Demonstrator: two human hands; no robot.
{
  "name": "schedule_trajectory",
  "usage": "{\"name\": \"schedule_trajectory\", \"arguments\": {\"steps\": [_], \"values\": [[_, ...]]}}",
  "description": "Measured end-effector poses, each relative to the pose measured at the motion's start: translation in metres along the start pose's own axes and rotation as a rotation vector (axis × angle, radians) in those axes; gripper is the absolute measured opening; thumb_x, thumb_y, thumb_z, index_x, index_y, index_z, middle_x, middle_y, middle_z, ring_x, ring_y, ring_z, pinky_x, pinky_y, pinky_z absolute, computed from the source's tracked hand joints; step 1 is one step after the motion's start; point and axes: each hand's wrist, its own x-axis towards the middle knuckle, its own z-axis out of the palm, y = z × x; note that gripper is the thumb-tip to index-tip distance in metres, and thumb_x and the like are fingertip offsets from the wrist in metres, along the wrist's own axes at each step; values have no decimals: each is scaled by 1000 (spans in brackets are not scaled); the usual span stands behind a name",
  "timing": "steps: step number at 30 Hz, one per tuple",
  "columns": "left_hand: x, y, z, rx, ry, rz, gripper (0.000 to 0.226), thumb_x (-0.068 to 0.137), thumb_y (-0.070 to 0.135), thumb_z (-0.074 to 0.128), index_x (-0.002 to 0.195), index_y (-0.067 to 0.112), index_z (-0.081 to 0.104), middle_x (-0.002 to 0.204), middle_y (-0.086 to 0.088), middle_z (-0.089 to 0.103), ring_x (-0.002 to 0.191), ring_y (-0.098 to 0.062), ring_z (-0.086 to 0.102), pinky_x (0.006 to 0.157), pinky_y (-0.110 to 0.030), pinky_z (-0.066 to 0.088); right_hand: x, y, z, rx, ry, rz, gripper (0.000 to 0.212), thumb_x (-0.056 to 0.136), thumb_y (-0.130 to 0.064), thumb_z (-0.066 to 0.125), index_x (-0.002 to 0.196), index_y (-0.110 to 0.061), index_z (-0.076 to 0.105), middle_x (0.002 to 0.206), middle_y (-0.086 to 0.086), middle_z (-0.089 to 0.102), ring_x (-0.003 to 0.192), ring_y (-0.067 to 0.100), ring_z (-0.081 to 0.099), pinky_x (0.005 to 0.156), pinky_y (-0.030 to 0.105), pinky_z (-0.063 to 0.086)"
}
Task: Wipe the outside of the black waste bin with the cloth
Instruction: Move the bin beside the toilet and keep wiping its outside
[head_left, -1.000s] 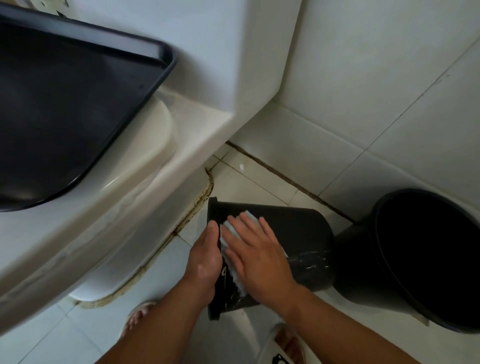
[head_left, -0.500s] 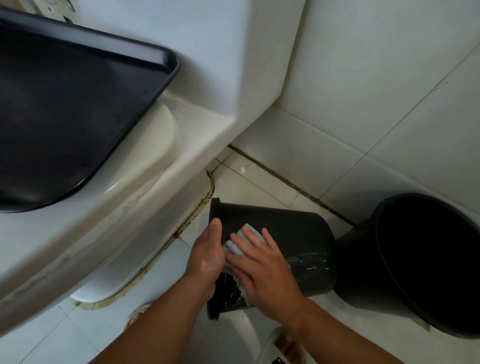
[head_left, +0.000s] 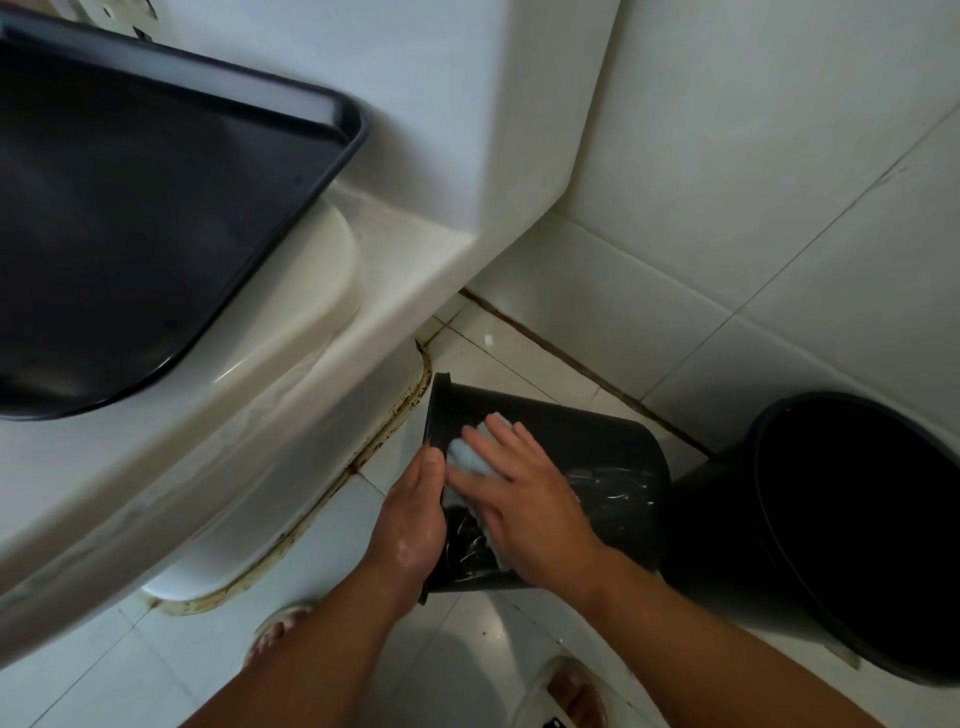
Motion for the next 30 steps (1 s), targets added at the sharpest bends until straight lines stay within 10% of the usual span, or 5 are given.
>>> {"name": "schedule_trajectory", "arguments": {"steps": [7, 12, 17, 21, 30], "values": [[0, 0, 0, 14, 16, -5, 44, 103, 60, 28, 113, 37, 63, 103, -5, 73, 93, -19, 73, 82, -41, 61, 17, 11, -17, 113, 48, 216, 39, 99, -32, 50, 138, -39, 55, 157, 0, 40, 148, 21, 26, 122, 52, 22], [0, 3, -4, 44, 6, 4, 45, 104, 56, 28, 104, 31, 65, 104, -4, 70, 95, -18, 69, 76, -30, 56, -13, 10, 2, -87, -71, -187, 39, 94, -40, 61, 132, -44, 57, 159, 2, 36, 152, 26, 18, 122, 53, 14], [4, 3, -2, 31, 20, -17, 51, 99, 68, 29, 116, 36, 63, 116, -5, 68, 106, -20, 66, 94, -44, 54, 5, 5, -5, 83, 38, 135, 38, 97, -38, 47, 133, -42, 57, 157, 2, 39, 150, 23, 21, 121, 58, 20], [0, 11, -4, 19, 14, -35, 43, 104, 57, 30, 105, 31, 64, 105, -2, 67, 95, -15, 67, 71, -27, 52, -20, 9, -2, -114, -107, -261, 49, 87, -38, 70, 133, -46, 53, 160, 0, 33, 152, 27, 16, 120, 57, 13], [3, 3, 2, 42, 95, -13, 46, 102, 58, 29, 103, 32, 67, 101, -7, 73, 93, -24, 71, 87, -50, 58, -2, -14, 16, -73, 76, 282, 51, 102, -44, 30, 150, -28, 35, 161, 6, 32, 151, 26, 22, 123, 48, 17]]}}
